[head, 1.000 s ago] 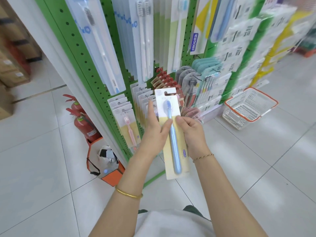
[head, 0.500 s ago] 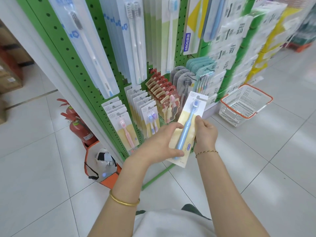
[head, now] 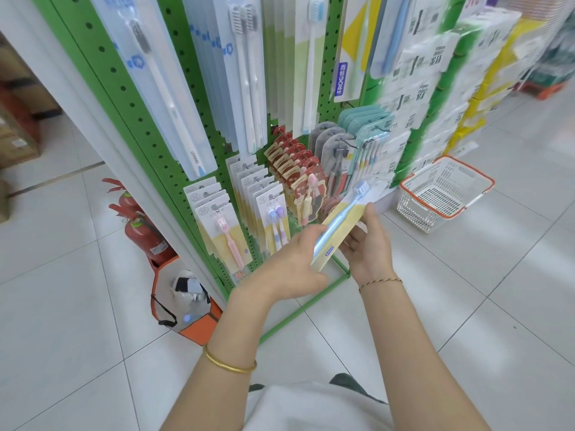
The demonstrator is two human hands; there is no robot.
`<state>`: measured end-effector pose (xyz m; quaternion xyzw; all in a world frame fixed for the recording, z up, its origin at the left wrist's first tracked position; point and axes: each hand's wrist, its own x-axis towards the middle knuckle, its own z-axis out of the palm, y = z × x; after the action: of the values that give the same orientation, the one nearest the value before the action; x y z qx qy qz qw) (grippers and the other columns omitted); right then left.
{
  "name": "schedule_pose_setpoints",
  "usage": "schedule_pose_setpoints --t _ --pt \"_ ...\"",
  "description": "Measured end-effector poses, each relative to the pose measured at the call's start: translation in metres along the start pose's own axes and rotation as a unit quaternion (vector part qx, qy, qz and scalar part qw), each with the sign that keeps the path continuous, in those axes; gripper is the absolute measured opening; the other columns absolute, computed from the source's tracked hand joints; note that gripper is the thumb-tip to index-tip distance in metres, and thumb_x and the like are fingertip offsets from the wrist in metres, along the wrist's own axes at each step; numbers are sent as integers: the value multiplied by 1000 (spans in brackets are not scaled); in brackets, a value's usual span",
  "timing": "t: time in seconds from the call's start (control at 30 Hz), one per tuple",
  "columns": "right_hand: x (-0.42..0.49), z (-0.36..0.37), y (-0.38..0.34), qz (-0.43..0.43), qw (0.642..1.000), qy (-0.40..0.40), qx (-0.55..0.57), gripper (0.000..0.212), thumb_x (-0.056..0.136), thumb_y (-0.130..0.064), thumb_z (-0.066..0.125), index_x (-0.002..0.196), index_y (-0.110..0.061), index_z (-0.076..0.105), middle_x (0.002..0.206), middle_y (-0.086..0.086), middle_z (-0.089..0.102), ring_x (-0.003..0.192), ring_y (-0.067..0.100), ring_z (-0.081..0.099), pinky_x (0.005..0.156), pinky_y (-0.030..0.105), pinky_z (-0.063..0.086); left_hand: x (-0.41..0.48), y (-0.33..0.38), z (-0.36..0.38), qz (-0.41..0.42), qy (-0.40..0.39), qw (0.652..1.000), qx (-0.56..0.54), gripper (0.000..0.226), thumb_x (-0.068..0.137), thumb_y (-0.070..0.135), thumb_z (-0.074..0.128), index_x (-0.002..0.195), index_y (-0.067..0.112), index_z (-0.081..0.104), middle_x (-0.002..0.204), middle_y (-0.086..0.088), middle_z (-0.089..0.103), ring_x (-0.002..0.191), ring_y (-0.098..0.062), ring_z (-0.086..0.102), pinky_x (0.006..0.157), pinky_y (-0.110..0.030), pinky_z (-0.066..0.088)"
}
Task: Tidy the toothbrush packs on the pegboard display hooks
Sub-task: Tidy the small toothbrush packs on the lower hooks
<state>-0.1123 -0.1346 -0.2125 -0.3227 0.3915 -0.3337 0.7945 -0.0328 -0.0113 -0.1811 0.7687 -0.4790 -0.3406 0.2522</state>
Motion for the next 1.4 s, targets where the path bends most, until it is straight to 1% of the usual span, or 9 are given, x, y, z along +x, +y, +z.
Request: schedule_pose_setpoints --t 0.1,0.23,0.3,0.47,0.87,0.97,1.13,1.3,1.4 --pt "2 -2 -1 13 997 -61 43 38 95 -50 45 103 -16 60 90 10 68 75 20 66 73 32 52 0 0 -4 1 -9 998 -67 64 88 12 51 139 37 22 104 3 49 61 -9 46 56 -19 40" --pt "4 -3 3 -7 997 -51 54 28 94 -33 56 111 -11 59 100 10 65 80 19 65 71 29 54 0 -2 -7 -13 -18 992 -127 56 82 24 45 131 45 29 118 -5 50 90 -21 56 87 -39 48" --pt "3 -3 4 -17 998 -47 48 21 95 -22 55 111 -8 59 97 9 63 77 17 62 67 27 54 1 -7 -7 -17 -14 993 -118 46 83 23 44 127 32 38 119 -4 54 106 -25 56 95 -46 45" --pt "0 -1 3 -45 996 -76 -27 12 92 -9 56 96 -11 67 95 5 68 74 13 64 68 27 53 6 -14 -5 -30 52 994 -89 10 95 18 51 104 20 54 100 4 63 96 -21 62 83 -41 50" --pt "-10 4 3 -33 950 -245 -190 38 71 -19 71 102 2 68 101 16 71 86 25 67 83 40 52 19 19 -44 49 333 903 -267 12 95 16 54 106 20 55 101 4 65 87 -10 65 69 -27 56" --pt "-11 3 5 -18 942 -268 -203 37 70 -17 78 101 1 67 102 15 71 86 24 68 84 41 51 15 19 -46 44 331 885 -324 10 95 11 54 103 17 58 93 1 68 79 -12 67 63 -28 56" --pt "-11 -5 17 96 901 -401 -133 96 65 -38 84 132 11 37 126 27 51 112 40 51 101 56 37 2 6 -44 64 238 842 -481 17 97 5 47 105 13 61 88 -1 71 78 -13 67 69 -29 56" --pt "-18 7 34 128 863 -464 -152 88 62 -43 85 129 1 49 120 17 62 108 30 62 91 41 50 -13 -15 -45 75 203 819 -532 22 98 5 43 114 10 58 96 -8 66 87 -20 63 74 -28 54" --pt "-17 18 47 97 877 -419 -214 83 58 -41 86 126 -6 53 116 8 65 106 24 63 97 45 48 -25 -29 -50 35 306 850 -427 23 96 8 53 117 14 61 102 -4 67 95 -15 63 85 -28 53"
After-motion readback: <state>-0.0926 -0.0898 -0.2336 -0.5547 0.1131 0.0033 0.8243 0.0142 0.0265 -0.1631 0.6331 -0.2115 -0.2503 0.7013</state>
